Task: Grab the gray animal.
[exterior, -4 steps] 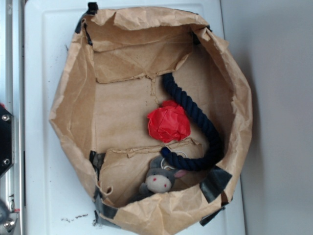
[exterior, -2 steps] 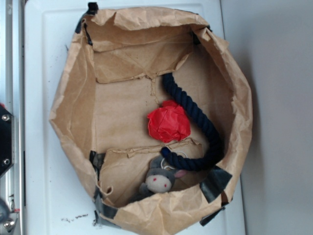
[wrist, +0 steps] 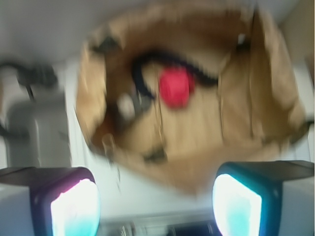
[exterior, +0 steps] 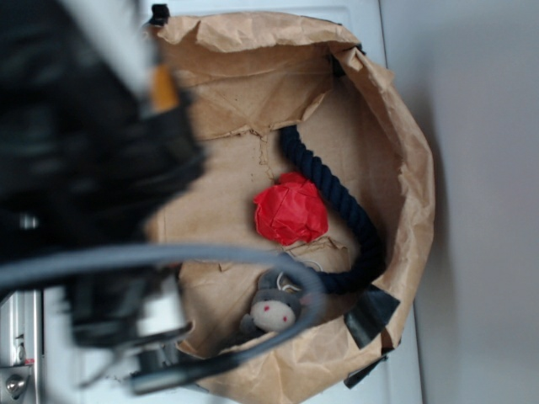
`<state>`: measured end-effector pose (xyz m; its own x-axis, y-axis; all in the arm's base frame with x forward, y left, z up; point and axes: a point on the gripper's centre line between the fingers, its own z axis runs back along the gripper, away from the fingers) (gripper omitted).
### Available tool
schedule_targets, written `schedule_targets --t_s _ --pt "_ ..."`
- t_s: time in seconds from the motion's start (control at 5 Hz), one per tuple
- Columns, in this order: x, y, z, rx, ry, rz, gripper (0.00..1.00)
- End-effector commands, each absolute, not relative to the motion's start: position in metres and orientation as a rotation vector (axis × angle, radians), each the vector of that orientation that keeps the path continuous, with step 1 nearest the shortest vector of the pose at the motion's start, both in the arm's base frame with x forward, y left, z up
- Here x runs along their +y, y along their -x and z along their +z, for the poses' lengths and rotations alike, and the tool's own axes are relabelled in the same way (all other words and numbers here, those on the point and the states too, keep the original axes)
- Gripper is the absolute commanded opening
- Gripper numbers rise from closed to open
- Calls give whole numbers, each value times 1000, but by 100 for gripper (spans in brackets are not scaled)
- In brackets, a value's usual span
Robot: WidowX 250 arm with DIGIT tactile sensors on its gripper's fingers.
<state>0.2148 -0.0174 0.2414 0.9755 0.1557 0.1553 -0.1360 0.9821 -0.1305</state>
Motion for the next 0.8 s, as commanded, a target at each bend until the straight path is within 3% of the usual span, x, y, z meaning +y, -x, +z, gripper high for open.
schedule_targets --t_s 0.0,0.2,0.4,0.6 --pt "-14 -219 254 -208 121 159 100" --pt "38 -245 212 -312 241 346 100" --pt "60 -271 164 -282 224 334 100" --pt "67 -275 127 -310 237 508 100"
